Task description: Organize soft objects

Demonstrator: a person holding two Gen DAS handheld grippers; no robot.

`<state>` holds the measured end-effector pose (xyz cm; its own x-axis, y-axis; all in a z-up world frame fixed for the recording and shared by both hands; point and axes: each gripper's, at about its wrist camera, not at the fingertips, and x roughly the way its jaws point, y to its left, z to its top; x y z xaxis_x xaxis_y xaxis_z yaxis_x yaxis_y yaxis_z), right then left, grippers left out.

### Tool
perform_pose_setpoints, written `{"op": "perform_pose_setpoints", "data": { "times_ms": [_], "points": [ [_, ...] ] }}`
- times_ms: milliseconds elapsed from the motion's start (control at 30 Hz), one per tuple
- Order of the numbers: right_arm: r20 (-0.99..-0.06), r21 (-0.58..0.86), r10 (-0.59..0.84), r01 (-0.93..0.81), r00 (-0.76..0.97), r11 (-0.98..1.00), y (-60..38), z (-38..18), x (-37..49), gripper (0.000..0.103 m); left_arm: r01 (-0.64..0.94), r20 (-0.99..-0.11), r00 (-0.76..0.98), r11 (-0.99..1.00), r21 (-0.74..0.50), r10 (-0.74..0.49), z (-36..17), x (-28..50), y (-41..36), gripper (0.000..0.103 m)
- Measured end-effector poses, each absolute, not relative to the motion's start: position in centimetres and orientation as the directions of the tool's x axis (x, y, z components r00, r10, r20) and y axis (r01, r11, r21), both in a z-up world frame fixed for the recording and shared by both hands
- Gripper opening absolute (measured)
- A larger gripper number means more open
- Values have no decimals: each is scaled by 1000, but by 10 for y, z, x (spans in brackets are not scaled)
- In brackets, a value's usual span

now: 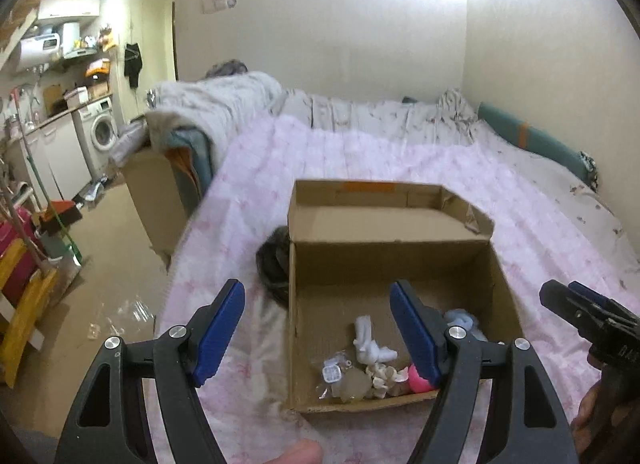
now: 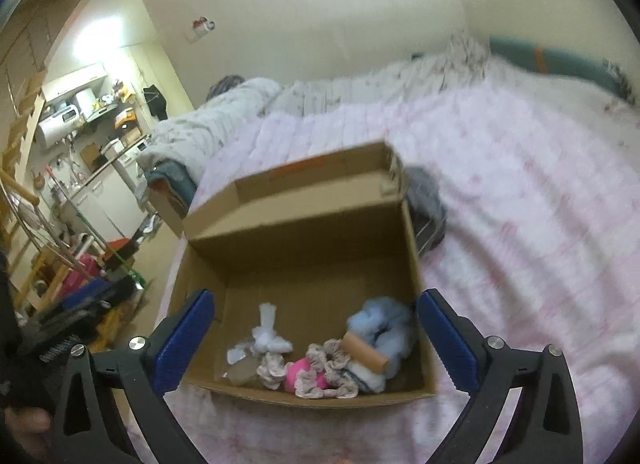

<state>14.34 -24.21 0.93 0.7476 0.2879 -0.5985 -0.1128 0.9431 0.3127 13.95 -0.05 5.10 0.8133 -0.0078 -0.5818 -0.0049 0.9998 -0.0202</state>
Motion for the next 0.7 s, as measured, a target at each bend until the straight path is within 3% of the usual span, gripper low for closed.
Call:
{"op": "perform_pose_setpoints", "data": {
  "times_ms": [300,600,700],
  "points": [
    [-555,277,276,-138,785,951,-239,45,93,103,-51,-642,766,990,-129,-44,67,94,32,75],
    [-542,236,282,-178,791,955,-224,61,49,103,-62,-581,814,994,-86,0,69,40,42,80],
    [-551,243,286,-177,784,954,-224,52,42,103,-71,-607,795,995,-73,12,56,39,40,82]
  ]
}}
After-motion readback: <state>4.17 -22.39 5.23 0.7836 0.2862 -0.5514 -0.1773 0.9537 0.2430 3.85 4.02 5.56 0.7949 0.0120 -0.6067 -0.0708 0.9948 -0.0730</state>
